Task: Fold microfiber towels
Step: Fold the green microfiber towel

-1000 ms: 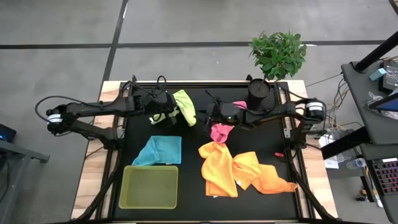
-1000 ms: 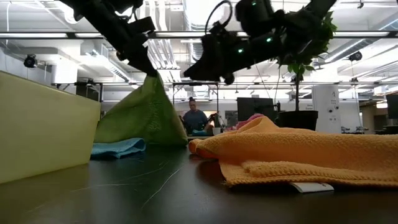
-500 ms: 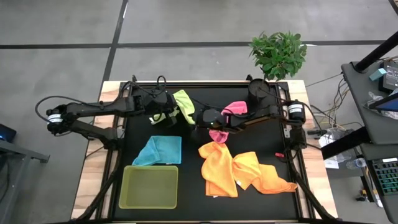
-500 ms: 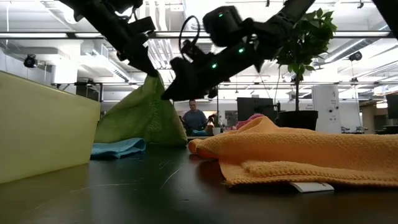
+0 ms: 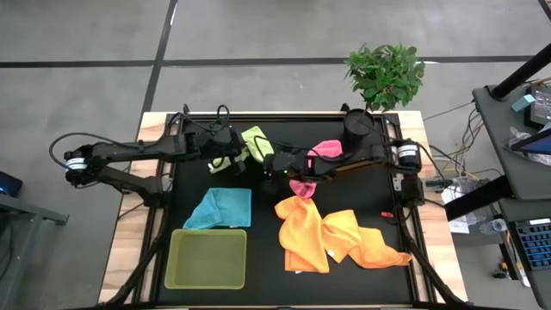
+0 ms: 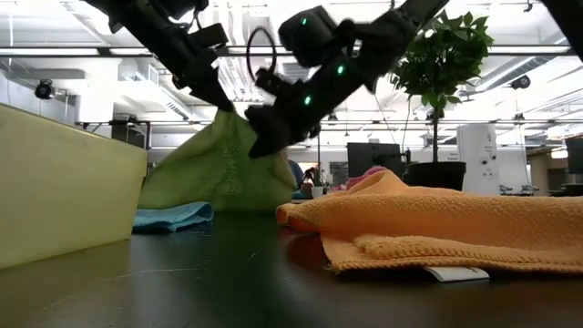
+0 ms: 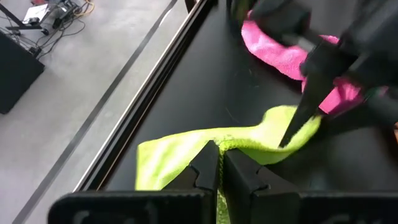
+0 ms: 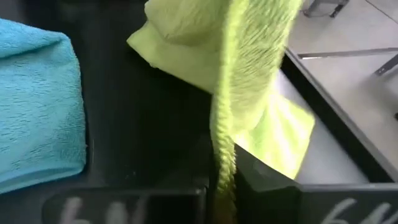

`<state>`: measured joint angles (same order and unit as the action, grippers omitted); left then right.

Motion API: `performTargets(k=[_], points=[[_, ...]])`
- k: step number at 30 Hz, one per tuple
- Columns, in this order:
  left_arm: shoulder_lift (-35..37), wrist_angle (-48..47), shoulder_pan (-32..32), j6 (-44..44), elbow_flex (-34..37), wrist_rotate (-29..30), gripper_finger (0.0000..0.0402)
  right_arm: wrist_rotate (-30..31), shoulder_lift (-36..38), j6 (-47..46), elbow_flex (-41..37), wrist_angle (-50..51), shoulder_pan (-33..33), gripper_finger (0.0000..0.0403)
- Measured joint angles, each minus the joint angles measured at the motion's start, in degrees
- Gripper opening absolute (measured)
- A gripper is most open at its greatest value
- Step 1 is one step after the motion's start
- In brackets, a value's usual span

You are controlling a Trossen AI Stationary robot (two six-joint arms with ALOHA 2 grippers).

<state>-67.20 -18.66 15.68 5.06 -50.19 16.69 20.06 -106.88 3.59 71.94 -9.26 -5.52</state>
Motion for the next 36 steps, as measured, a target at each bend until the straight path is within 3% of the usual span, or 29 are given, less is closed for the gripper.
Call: performTargets(k=[4,13,21,26,31,36], points=[[0.00,-0.37,0.00,2.26,0.02,-1.22,0.0019,-0.48,4.83,0.06,0.00,6.91,0.00,0.0009],[0.00,-0.23,-0.02,3.10,0.09,-2.94,0.0125,-1.87,14.11,-0.60,-0.02,15.88,0.00,0.0009],[-2.17,3.67,-1.38,-0.24,1.52,-13.45,0.0153,-2.04,15.32,-0.67,-0.09,16.36,0.00,0.0008],[-5.57,5.69,-2.94,-0.26,3.09,-11.82,0.0154,-2.04,14.12,-0.72,-0.04,16.29,0.00,0.0008],[-8.63,8.49,-2.81,-0.28,4.68,-2.82,0.0154,-2.06,13.53,-1.48,-0.04,16.31,-0.01,0.0008],[-12.15,13.62,-2.89,1.23,5.46,-2.76,0.0154,-2.04,13.46,-1.52,-0.04,16.31,-0.02,0.0008]])
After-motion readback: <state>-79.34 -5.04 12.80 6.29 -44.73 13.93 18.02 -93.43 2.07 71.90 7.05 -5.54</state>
